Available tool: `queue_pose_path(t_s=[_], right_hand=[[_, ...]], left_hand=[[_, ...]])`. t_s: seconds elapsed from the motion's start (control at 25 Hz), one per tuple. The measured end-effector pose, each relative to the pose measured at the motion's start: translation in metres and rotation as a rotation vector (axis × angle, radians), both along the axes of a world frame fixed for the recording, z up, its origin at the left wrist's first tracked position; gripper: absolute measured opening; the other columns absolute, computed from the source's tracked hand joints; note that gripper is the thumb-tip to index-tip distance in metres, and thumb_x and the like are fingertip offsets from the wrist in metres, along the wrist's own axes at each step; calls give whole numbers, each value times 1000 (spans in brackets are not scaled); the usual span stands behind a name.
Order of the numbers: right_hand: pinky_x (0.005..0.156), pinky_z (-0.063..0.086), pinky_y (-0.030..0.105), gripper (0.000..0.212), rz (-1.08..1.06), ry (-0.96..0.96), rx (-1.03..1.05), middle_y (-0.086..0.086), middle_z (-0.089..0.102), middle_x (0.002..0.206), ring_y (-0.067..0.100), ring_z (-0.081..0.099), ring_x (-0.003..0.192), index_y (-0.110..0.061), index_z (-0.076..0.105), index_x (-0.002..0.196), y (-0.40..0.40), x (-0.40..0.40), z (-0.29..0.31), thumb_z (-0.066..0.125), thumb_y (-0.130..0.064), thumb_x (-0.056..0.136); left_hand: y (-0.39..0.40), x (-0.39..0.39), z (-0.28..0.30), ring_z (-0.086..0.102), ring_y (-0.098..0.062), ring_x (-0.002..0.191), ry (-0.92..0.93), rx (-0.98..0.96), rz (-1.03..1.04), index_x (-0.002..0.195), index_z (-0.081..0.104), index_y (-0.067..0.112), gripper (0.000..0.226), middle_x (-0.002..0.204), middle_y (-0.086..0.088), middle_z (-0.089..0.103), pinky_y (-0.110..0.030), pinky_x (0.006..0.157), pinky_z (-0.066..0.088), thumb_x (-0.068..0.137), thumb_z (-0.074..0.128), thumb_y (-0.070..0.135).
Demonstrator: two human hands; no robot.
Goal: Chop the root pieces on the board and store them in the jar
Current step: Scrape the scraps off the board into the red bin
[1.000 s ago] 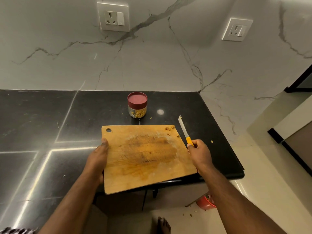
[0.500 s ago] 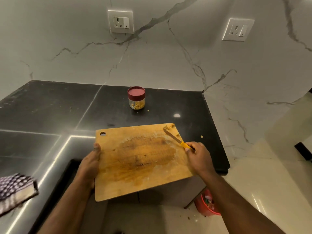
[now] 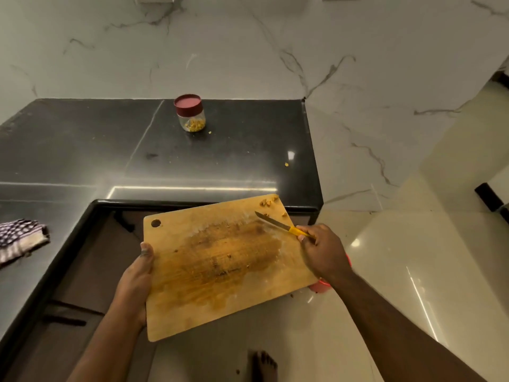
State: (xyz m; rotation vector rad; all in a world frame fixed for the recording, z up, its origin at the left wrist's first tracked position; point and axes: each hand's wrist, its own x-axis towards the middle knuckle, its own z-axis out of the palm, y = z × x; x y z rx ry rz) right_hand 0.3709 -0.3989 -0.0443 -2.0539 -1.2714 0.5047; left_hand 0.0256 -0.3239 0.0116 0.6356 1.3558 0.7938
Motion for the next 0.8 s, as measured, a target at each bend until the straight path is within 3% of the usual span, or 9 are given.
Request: queue_pose_path(t_s=[0.2, 0.28, 0.44, 0.56, 0.68, 0.8], right_hand=[[80, 37, 22, 29, 36, -69, -32, 0, 63, 104, 8, 52, 93, -21, 69, 121, -65, 11, -6, 59, -18, 94], [87, 42, 27, 29, 60, -61, -43, 3, 66, 108, 17, 58, 101, -17, 70, 121, -92, 17, -6, 59, -15, 93], [93, 37, 25, 30, 53, -60, -126, 6, 66, 117, 22, 56, 114, -15, 68, 123, -135, 41, -26, 61, -15, 94], [95, 41, 27, 30, 17, -35, -168, 5, 66, 116, 22, 58, 112, -19, 69, 122, -146, 69, -52, 63, -18, 93], [90, 40, 24, 29, 8, -9, -215, 4, 66, 113, 22, 59, 109, -19, 69, 122, -146, 108, -81, 63, -18, 93], [86, 38, 21, 27, 33, 8, -246, 4, 67, 111, 22, 60, 106, -18, 71, 119, -137, 156, -114, 64, -16, 92]], left_hand=[[-56, 1, -27, 68, -41, 103, -38, -13, 17, 131, 60, 16, 58, 116, -15, 71, -59, 80, 56, 94, 50, 60], [-82, 5, -39, 68, -42, 106, -70, -36, 24, 131, 60, 16, 61, 118, -15, 72, -64, 82, 55, 92, 52, 62], [-124, 27, -62, 67, -45, 110, -69, -84, 17, 134, 60, 17, 74, 125, -17, 69, -75, 90, 47, 82, 59, 70], [-142, 55, -73, 70, -42, 105, -26, -103, 23, 132, 61, 17, 67, 117, -16, 73, -70, 88, 51, 85, 56, 66], [-150, 96, -90, 71, -39, 98, 51, -157, 6, 128, 62, 18, 59, 109, -15, 75, -58, 77, 58, 92, 50, 62], [-152, 149, -113, 69, -37, 100, 69, -218, 20, 130, 60, 24, 53, 112, -11, 72, -53, 72, 58, 96, 44, 62]])
